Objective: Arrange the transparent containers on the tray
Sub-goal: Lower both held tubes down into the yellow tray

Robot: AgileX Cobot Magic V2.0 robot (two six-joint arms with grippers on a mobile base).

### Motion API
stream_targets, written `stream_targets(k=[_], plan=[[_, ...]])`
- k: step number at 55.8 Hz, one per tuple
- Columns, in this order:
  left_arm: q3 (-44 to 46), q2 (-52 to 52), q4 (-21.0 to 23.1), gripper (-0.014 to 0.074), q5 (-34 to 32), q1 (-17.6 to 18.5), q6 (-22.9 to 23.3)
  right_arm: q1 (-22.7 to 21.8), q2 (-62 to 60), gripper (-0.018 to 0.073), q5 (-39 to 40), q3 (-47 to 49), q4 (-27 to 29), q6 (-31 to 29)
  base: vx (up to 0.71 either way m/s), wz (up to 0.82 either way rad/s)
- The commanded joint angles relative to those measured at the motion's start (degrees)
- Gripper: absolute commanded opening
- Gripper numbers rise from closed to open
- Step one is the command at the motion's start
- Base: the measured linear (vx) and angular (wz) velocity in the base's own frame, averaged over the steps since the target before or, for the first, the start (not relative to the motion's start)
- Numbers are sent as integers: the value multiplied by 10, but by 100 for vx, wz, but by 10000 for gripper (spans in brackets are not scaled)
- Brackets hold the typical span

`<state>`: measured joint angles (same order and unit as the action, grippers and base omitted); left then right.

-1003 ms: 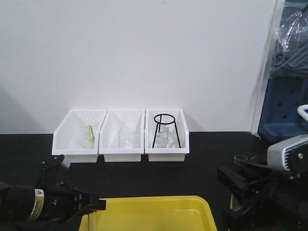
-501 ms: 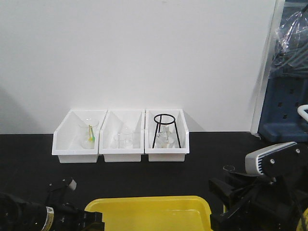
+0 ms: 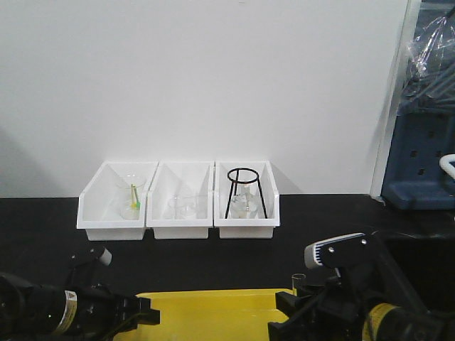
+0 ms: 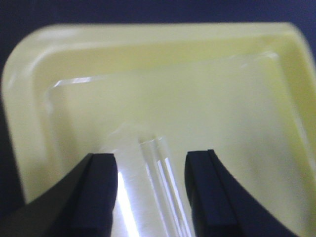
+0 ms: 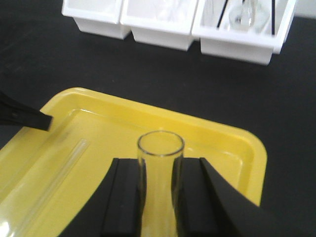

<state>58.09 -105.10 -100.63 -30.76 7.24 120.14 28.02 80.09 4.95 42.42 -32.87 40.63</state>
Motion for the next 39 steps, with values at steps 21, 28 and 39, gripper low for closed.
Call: stream_targets(k=[21,28,39], plan=[[29,222,6,443,-4,1,-23,0,218,-11,-108,220,102,-1,0,0],[29,262,6,443,13,1,-31,0,252,-11,-91,233,99,-1,0,0],[29,300,6,443,32,1,-31,0,282,-1,-49,233,107,1,0,0]])
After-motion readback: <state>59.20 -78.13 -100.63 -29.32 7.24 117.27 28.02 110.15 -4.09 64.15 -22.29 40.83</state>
